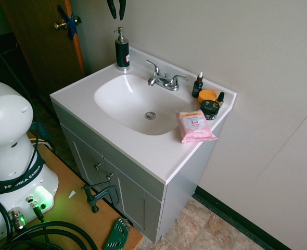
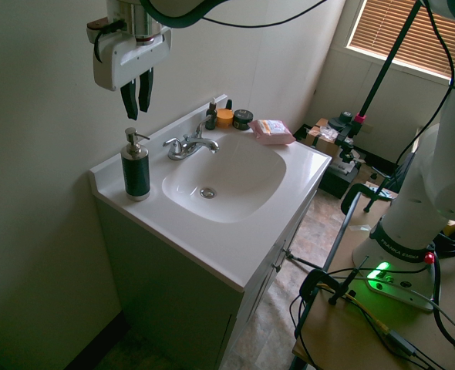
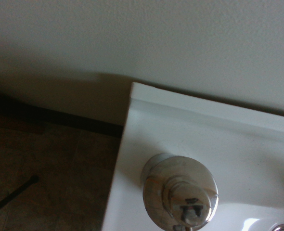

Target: Push the sanitizer

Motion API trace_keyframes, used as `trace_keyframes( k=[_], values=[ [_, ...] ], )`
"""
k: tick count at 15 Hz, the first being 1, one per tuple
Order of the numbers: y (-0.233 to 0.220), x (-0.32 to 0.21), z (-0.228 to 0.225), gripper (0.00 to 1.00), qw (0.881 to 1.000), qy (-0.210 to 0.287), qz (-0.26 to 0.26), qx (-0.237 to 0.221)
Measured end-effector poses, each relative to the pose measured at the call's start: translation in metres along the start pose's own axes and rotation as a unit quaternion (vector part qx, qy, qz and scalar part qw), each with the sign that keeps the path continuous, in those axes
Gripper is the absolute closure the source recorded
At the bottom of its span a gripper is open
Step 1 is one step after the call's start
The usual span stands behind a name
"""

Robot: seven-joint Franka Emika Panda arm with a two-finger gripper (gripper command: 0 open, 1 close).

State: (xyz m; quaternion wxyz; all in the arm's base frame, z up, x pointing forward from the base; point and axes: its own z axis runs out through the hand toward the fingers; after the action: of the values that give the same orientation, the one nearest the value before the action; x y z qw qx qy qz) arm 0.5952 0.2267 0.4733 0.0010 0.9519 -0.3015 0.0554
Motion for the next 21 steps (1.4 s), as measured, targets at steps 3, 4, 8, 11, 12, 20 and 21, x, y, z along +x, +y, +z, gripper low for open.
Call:
trace_keyframes(
  k=[3,4,8,11,12,20,21],
  values=[
    [-0.007,0.000,0.007,1.00,1.000,0.000,0.000,-0.005],
    [-0.010,-0.001,0.009,1.00,1.000,-0.001,0.000,-0.007],
    [-0.016,-0.001,0.023,1.00,1.000,-0.004,0.000,-0.016],
    [-0.013,0.004,0.032,1.00,1.000,-0.006,0.004,-0.023],
    [-0.013,0.005,0.033,1.00,1.000,-0.006,0.004,-0.024],
    [-0.014,0.005,0.046,1.00,0.999,-0.012,0.004,-0.031],
    [-0.014,0.005,0.047,1.00,0.999,-0.012,0.004,-0.032]
  ],
)
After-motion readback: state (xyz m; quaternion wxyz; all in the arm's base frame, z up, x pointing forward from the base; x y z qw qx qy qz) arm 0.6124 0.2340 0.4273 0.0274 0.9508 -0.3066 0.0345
